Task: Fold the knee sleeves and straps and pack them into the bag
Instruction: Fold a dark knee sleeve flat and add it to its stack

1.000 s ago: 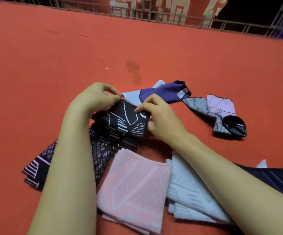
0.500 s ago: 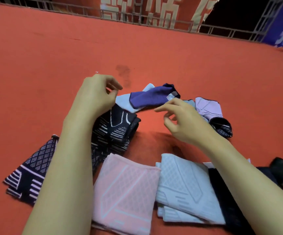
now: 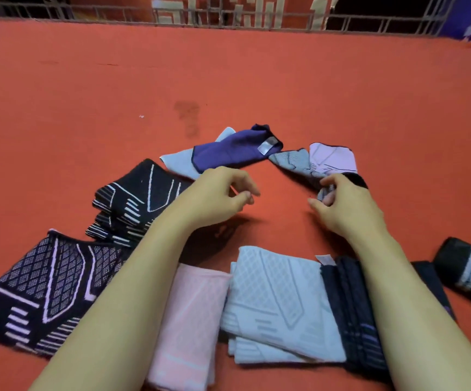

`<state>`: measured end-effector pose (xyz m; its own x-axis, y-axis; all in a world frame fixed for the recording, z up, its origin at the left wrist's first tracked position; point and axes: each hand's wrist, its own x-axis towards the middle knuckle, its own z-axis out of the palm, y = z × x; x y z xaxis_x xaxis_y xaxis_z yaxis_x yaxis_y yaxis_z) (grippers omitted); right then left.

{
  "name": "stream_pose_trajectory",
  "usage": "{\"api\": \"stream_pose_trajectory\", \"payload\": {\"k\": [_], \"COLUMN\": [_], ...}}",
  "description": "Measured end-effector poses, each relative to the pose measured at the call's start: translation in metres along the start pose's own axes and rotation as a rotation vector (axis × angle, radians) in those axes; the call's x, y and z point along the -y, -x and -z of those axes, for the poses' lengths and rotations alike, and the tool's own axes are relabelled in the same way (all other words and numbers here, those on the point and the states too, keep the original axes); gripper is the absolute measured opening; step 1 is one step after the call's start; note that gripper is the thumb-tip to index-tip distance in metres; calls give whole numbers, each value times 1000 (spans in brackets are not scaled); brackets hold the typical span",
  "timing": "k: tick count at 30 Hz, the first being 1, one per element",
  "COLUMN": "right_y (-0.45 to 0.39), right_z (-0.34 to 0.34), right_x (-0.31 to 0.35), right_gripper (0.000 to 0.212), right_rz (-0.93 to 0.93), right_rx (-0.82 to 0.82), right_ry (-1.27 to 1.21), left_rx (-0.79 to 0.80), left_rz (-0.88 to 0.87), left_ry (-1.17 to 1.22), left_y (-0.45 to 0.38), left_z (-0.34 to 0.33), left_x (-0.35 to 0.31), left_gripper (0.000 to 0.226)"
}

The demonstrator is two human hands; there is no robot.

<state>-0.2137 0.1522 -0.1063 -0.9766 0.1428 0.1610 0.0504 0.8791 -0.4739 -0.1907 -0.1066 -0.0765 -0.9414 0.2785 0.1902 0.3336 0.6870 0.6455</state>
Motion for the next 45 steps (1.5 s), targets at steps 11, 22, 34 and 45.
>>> {"api": "stream_pose_trajectory", "payload": {"k": [11, 22, 34, 45], "right_y": [-9, 20, 22, 23], "right_z": [17, 31, 13, 6], "right_x": [-7, 49, 54, 44], "right_gripper": [19, 23, 45, 8], "right_rz": [-76, 123, 362, 526], "right_rx": [-191, 391, 219, 434], "right_ry": [-58, -1498, -1123, -768], "left_rx": [-9, -63, 204, 93], "left_rz": [35, 213, 111, 176], "left_ry": [309, 595, 752, 659], "left_y": [3, 4, 11, 9], "left_z": [6, 13, -2, -12], "left_x": [-6, -12, -53, -32], "left_gripper": [19, 32, 60, 35]}}
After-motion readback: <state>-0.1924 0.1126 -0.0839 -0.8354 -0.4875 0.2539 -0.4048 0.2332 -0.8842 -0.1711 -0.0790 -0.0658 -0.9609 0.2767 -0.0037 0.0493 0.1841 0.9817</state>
